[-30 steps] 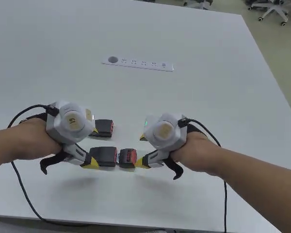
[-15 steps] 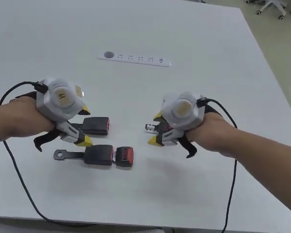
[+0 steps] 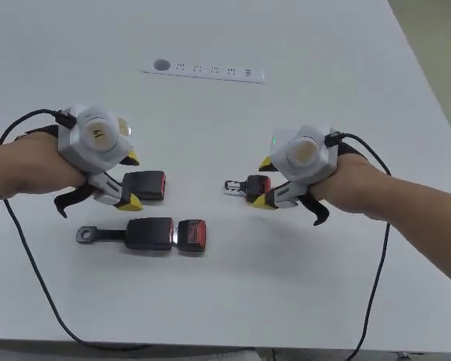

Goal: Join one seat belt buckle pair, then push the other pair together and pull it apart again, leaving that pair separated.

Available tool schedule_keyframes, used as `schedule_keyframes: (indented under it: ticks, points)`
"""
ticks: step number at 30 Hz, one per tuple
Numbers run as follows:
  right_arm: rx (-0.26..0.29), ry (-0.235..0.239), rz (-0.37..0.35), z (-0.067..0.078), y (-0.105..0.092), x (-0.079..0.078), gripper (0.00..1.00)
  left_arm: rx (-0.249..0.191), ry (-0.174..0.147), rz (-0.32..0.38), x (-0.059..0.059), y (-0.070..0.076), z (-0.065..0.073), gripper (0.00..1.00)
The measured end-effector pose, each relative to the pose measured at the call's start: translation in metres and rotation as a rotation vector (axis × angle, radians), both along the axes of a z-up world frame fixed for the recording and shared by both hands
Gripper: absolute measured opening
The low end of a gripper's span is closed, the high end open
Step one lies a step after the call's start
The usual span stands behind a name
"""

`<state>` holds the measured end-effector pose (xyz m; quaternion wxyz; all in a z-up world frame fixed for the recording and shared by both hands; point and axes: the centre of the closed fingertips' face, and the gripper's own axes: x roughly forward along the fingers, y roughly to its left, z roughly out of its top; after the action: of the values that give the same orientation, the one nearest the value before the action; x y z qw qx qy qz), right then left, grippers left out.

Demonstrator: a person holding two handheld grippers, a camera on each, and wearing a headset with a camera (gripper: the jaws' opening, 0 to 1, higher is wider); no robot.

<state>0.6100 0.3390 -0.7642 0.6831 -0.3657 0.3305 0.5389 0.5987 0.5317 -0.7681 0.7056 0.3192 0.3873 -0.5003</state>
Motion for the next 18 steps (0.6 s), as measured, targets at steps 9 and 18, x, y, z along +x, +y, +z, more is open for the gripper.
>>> schedule_keyframes:
  ticks: [9, 18]
  points:
    - [-0.020, 0.035, 0.012, -0.014, -0.004, 0.007, 0.38, 0.027, 0.022, -0.045, 0.005, -0.002, -0.010, 0.45]
    - [-0.025, 0.071, 0.021, -0.026, 0.000, 0.008, 0.32, 0.026, 0.061, -0.054, 0.010, 0.008, -0.025, 0.35]
